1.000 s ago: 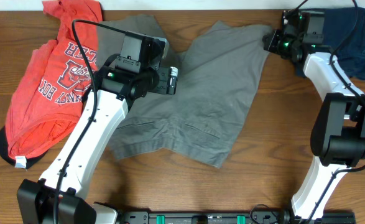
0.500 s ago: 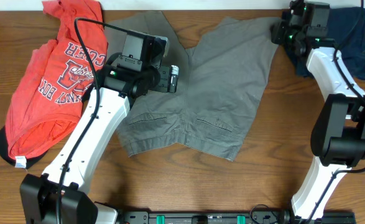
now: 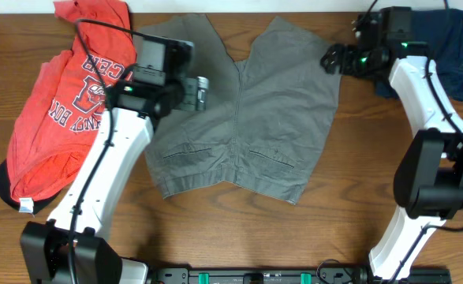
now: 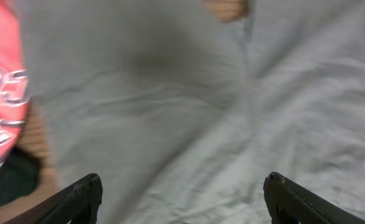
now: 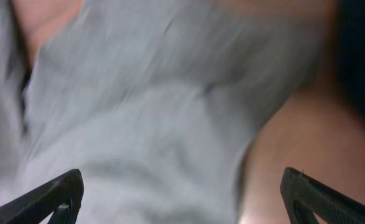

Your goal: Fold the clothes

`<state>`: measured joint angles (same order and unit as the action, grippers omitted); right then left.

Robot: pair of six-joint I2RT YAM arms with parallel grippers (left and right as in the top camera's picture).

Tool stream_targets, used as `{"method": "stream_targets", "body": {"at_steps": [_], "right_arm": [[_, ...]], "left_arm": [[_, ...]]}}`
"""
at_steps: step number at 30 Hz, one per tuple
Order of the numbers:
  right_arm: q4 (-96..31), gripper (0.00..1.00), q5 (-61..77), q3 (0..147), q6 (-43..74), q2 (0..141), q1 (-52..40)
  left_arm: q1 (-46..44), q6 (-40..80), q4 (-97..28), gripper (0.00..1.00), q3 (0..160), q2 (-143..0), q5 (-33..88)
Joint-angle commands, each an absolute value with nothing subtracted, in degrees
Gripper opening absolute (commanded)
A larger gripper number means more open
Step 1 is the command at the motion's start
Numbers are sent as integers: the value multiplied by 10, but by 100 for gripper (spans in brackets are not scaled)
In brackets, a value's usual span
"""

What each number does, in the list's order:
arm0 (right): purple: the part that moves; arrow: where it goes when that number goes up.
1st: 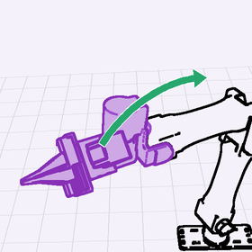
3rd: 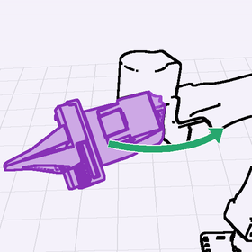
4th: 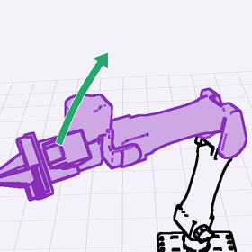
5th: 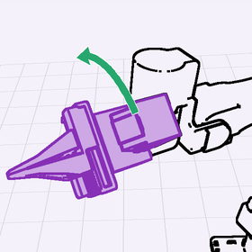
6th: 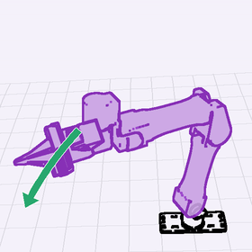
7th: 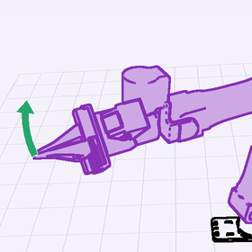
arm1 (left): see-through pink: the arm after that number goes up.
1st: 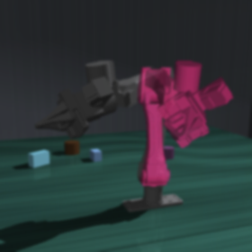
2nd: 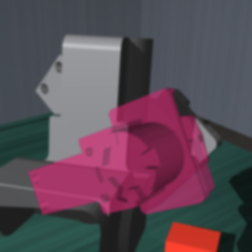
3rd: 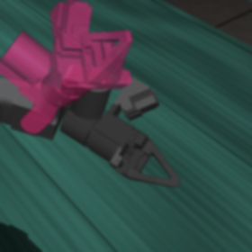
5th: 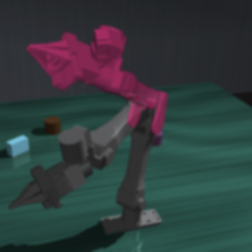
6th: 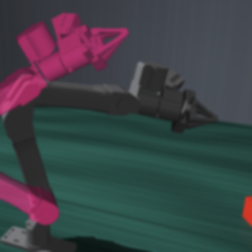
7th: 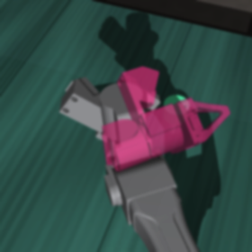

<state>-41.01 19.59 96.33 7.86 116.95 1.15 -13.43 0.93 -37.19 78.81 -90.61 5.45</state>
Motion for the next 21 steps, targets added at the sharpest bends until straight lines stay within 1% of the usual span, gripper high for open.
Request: {"method": "stream_targets", "body": {"at_steps": [1, 8, 11, 13, 17, 21], "right_arm": [[-462, 99, 221, 976, 72, 1140, -43], [-565, 99, 207, 973, 78, 1140, -132], [-605, 99, 180, 973, 116, 1140, -163], [-623, 99, 161, 969, 138, 1140, -182], [-640, 99, 121, 954, 178, 1140, -216], [-635, 99, 117, 922, 193, 1140, -246]], "left_arm": [[-95, -2, -375, 86, 790, -910, 36], [-29, -2, -375, 86, 790, -910, 36], [-14, -3, -377, 87, 790, -910, 36], [-8, -3, -377, 89, 790, -911, 36], [-2, -4, -378, 90, 790, -911, 36], [1, -4, -381, 91, 790, -911, 36]]}}
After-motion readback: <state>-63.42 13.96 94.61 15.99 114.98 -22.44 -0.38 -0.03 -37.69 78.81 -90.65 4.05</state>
